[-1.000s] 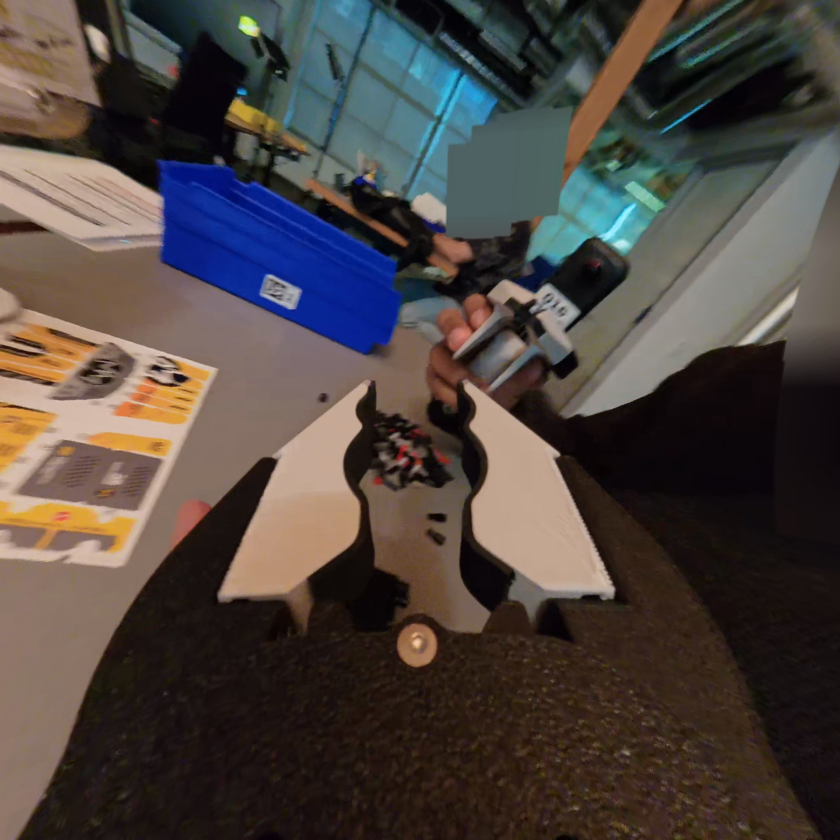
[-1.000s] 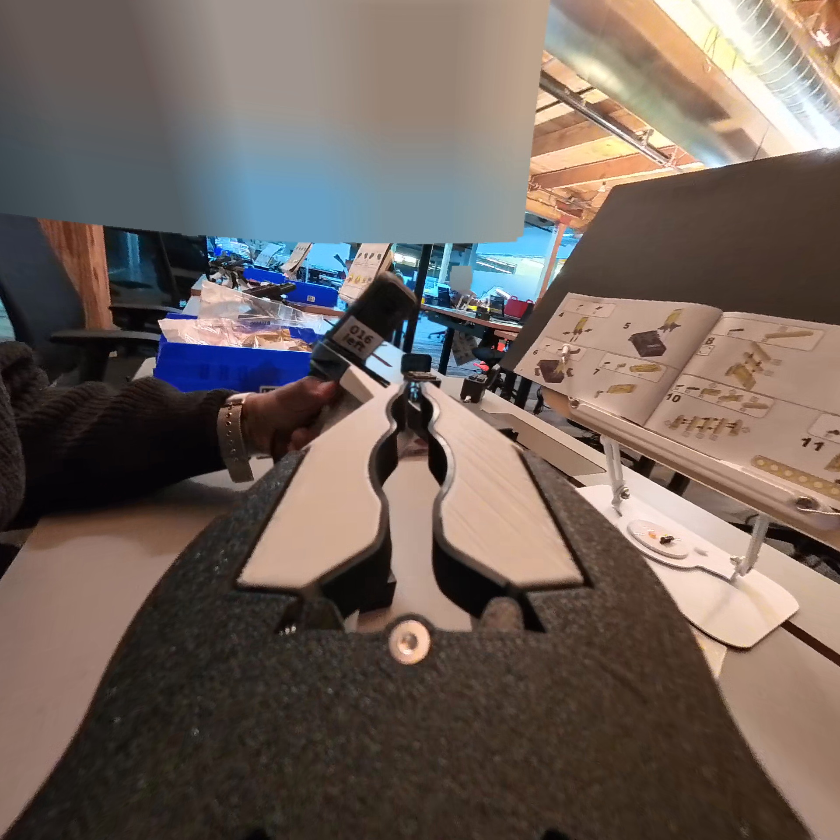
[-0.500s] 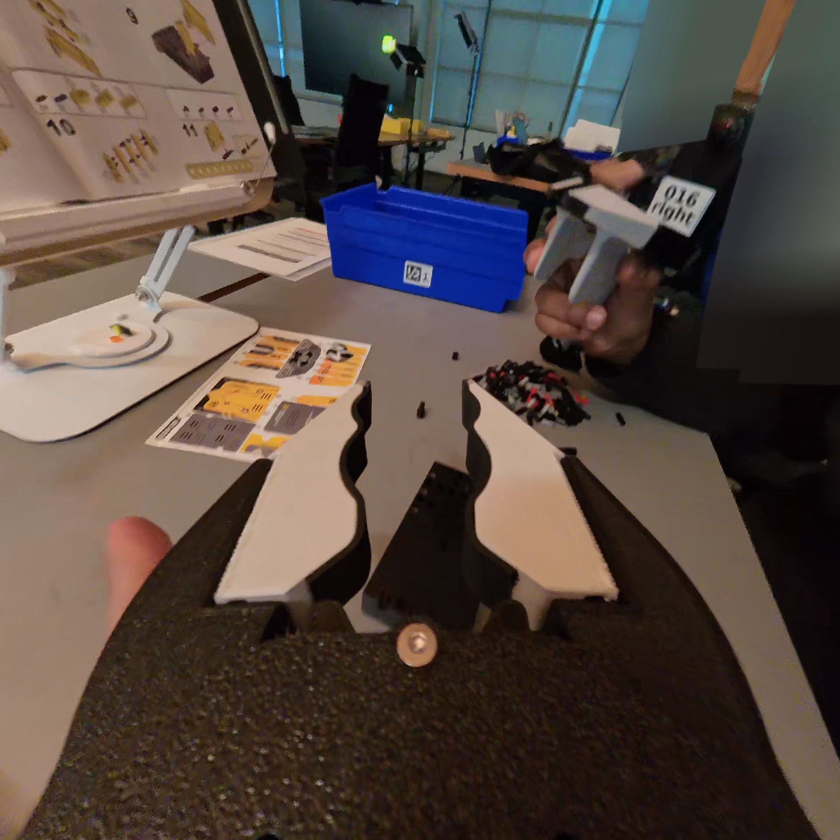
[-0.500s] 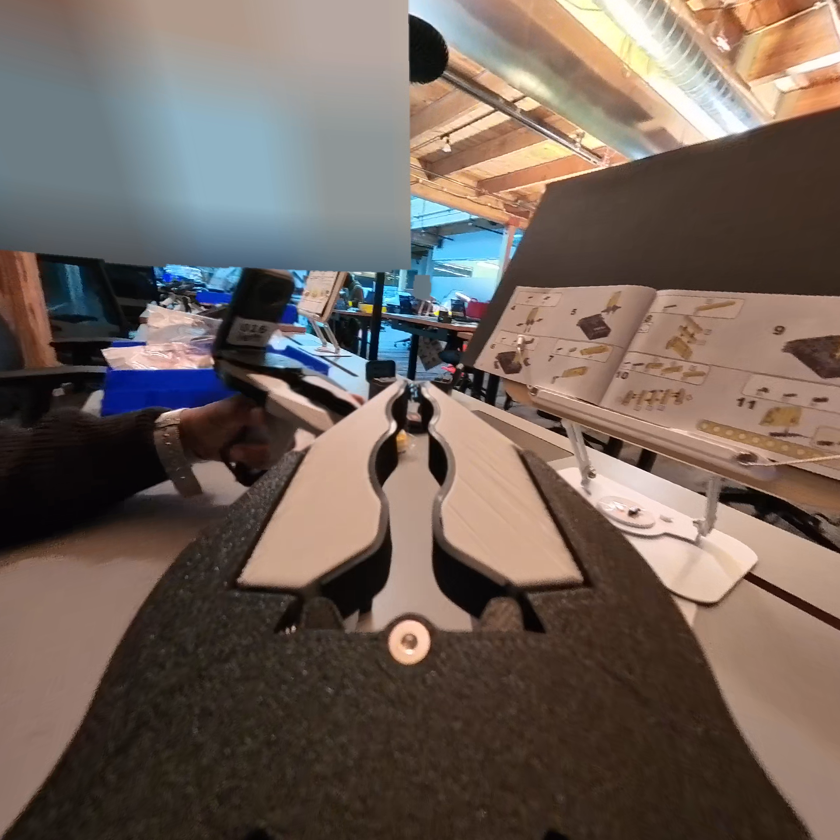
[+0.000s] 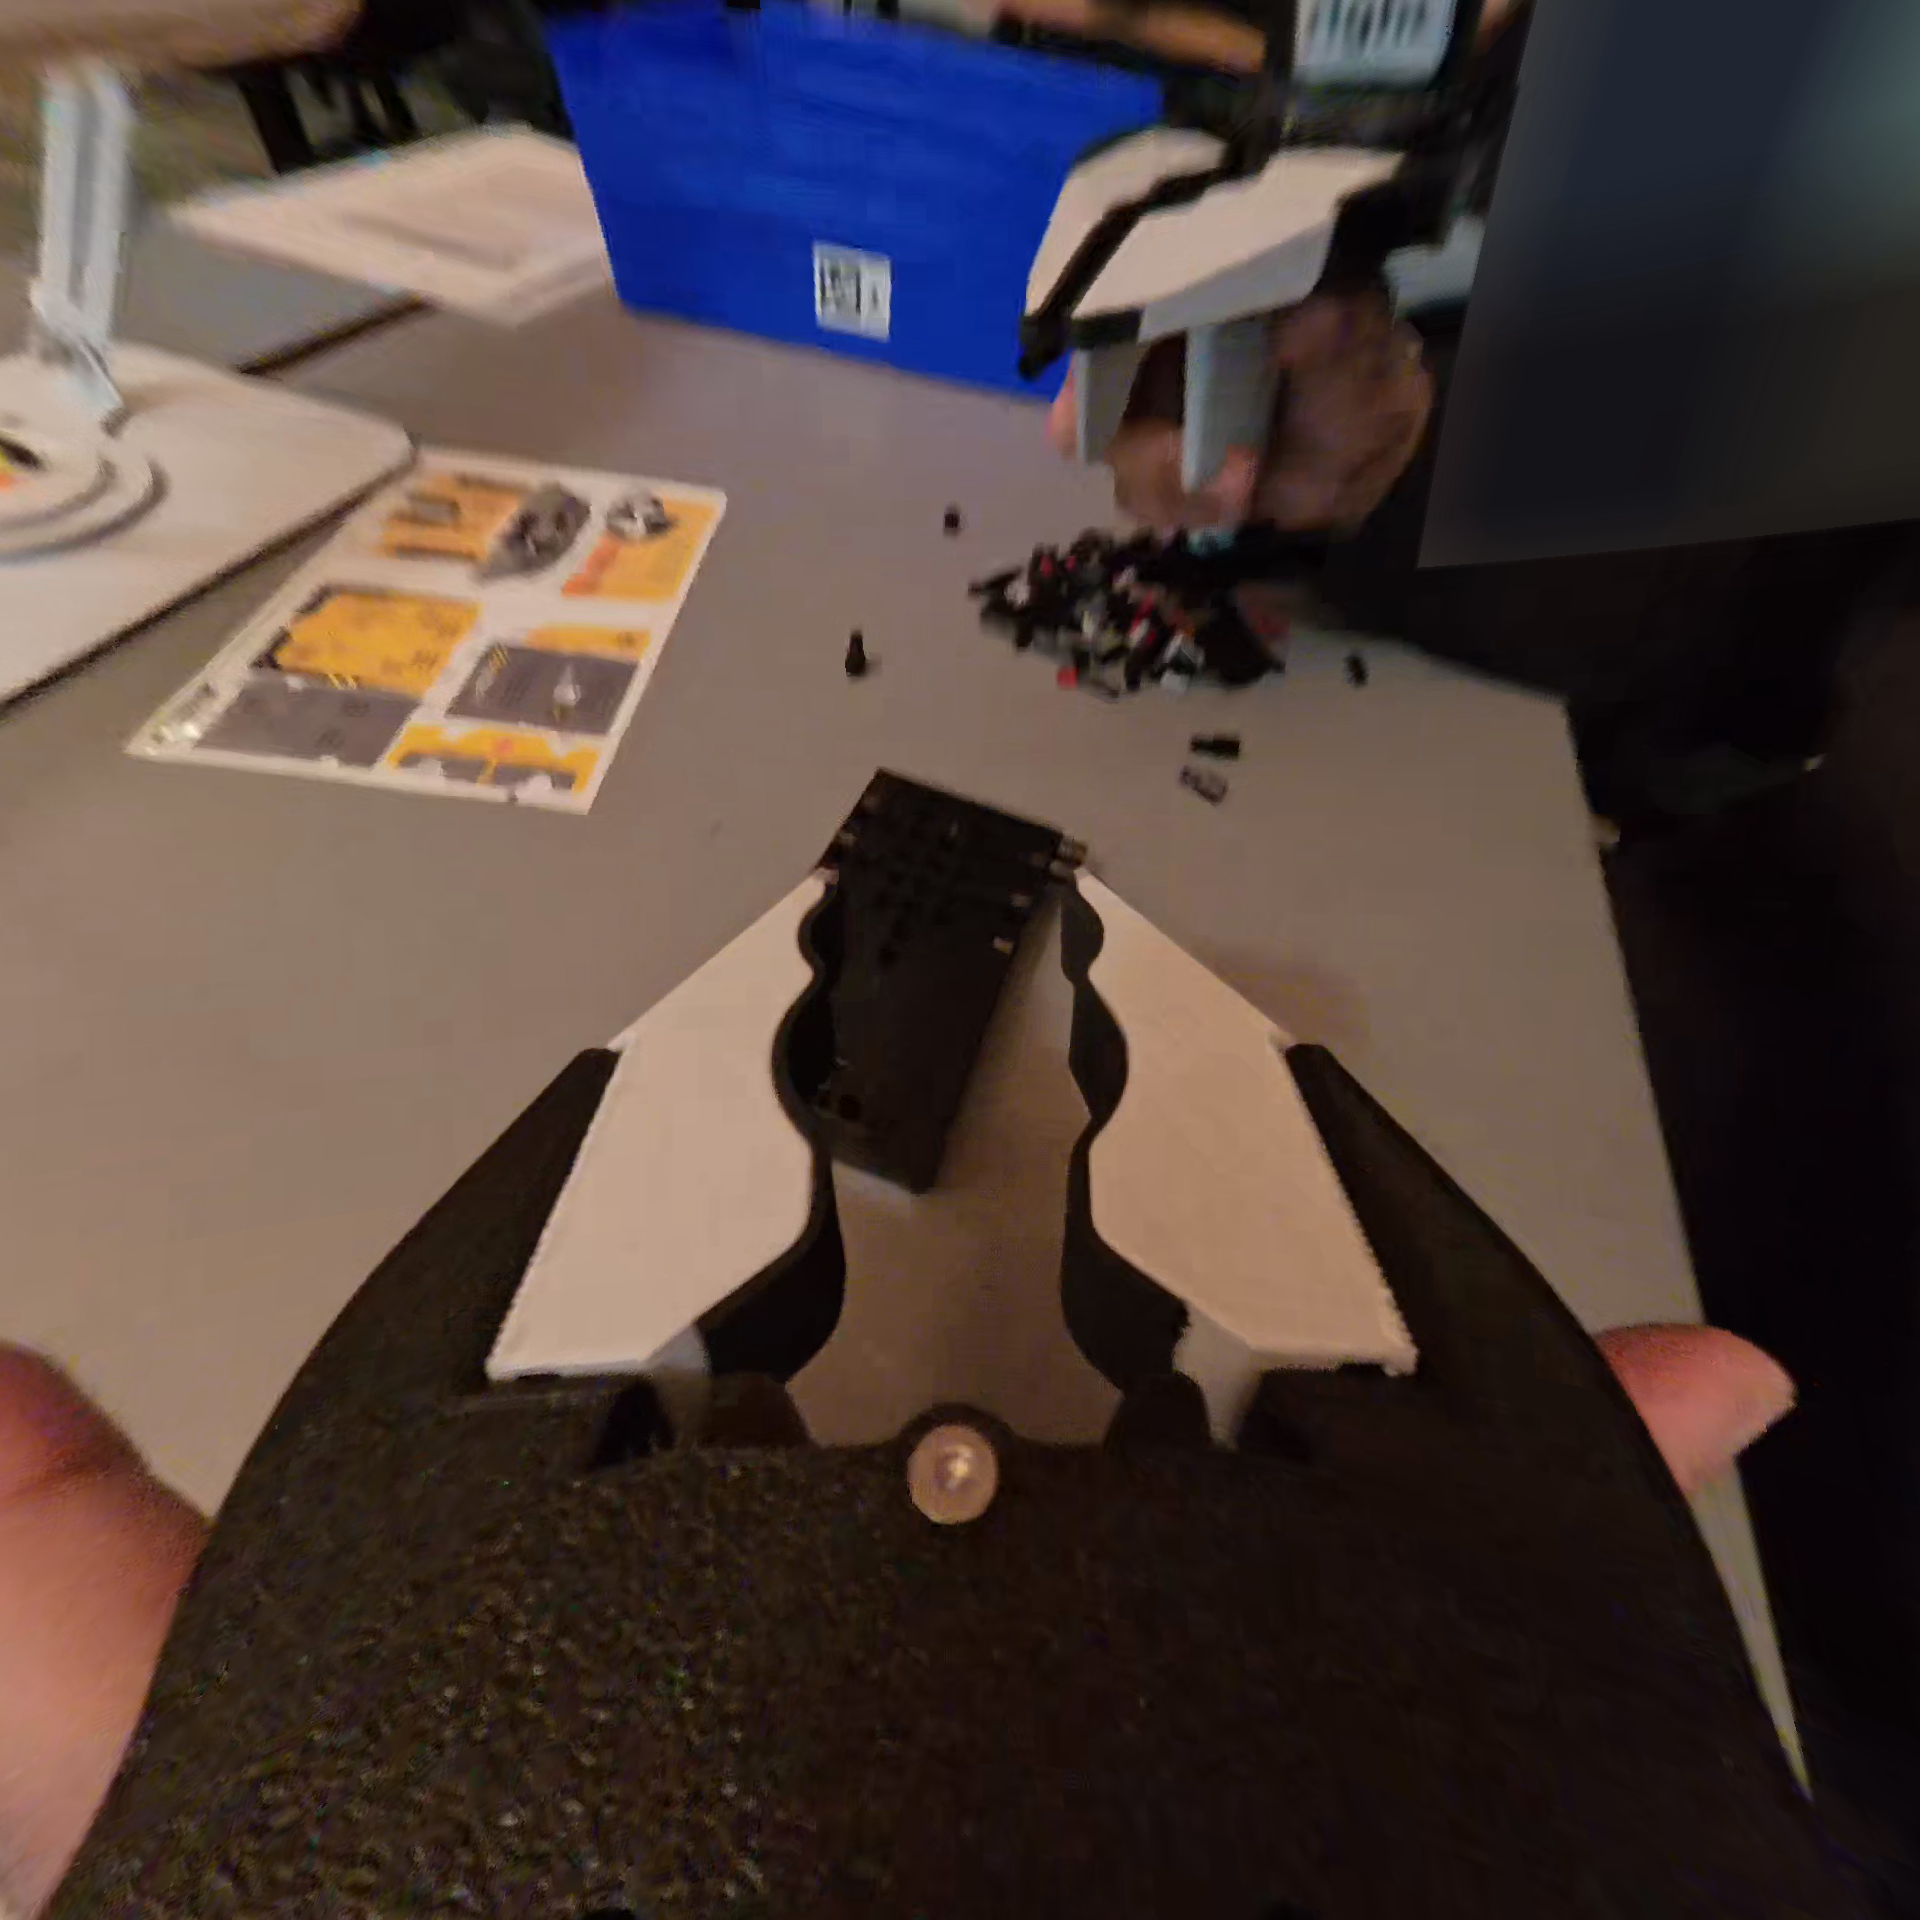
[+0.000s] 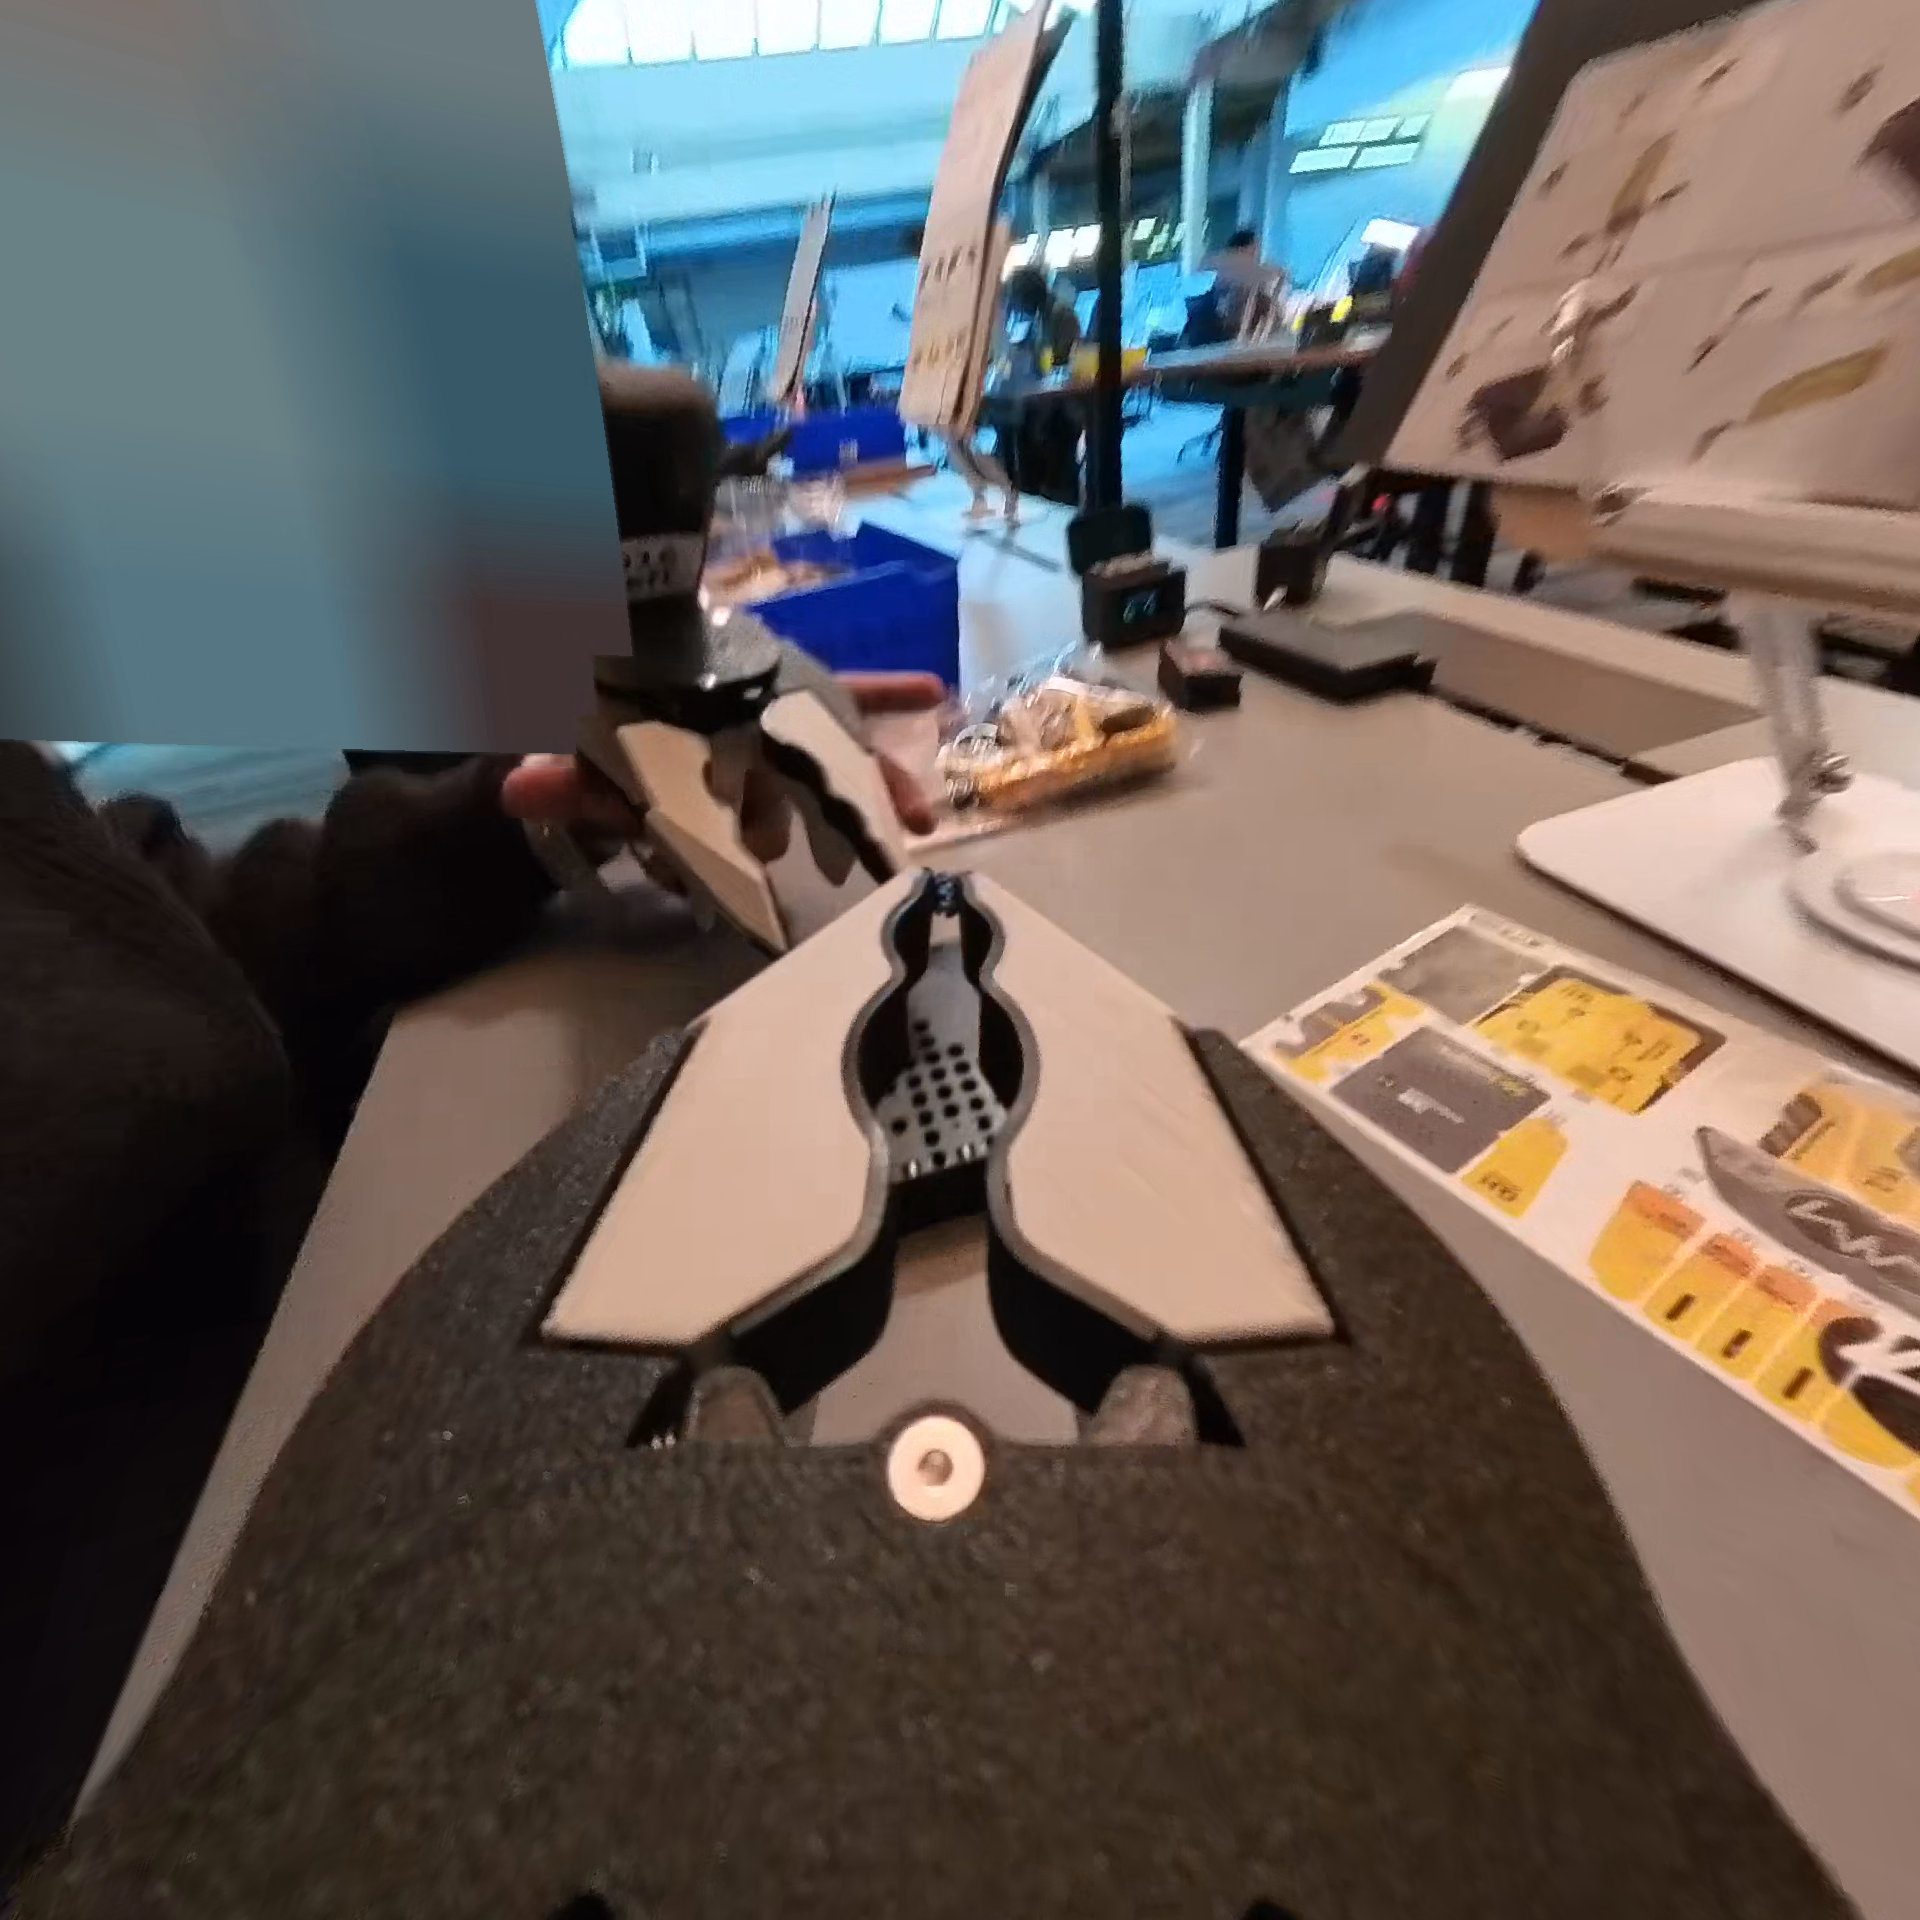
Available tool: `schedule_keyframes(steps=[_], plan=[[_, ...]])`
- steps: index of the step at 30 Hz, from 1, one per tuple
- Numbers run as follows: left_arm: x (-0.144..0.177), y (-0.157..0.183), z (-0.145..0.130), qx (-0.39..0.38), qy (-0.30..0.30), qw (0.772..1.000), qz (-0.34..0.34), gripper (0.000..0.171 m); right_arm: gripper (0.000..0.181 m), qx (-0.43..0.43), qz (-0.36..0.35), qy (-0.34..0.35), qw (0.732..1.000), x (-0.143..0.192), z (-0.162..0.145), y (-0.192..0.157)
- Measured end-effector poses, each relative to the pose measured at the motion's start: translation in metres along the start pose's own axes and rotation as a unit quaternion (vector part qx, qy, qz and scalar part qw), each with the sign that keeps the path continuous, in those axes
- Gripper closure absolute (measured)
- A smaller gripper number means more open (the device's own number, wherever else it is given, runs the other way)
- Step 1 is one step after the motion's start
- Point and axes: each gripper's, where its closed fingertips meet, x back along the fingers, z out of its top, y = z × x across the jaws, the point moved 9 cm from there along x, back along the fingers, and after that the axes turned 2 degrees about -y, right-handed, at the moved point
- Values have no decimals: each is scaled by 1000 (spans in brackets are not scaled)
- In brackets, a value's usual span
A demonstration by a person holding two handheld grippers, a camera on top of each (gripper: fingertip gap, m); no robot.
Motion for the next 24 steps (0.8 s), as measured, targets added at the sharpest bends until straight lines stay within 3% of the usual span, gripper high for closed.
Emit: schedule_keyframes(steps=[3, 6, 8, 14, 24], plan=[[-9, -1, -5, -14, -33, 999, 31, 131, 176, 29, 32, -84, 996, -12, -12, -12], [-6, -2, 3, -31, 5, 997, 63, 131, 177, 75, 51, -161, 983, -22, -26, -27], [-7, -3, 5, -28, 17, 997, 66, 131, 176, 108, 52, -197, 973, -28, -32, -36], [-20, -8, -1, -9, -27, 997, 66, 131, 176, 162, 29, -279, 946, -39, -47, -49], [-6, -20, -8, 18, -35, 992, 117, 131, 176, 189, -2, -305, 934, -41, -56, -47]])
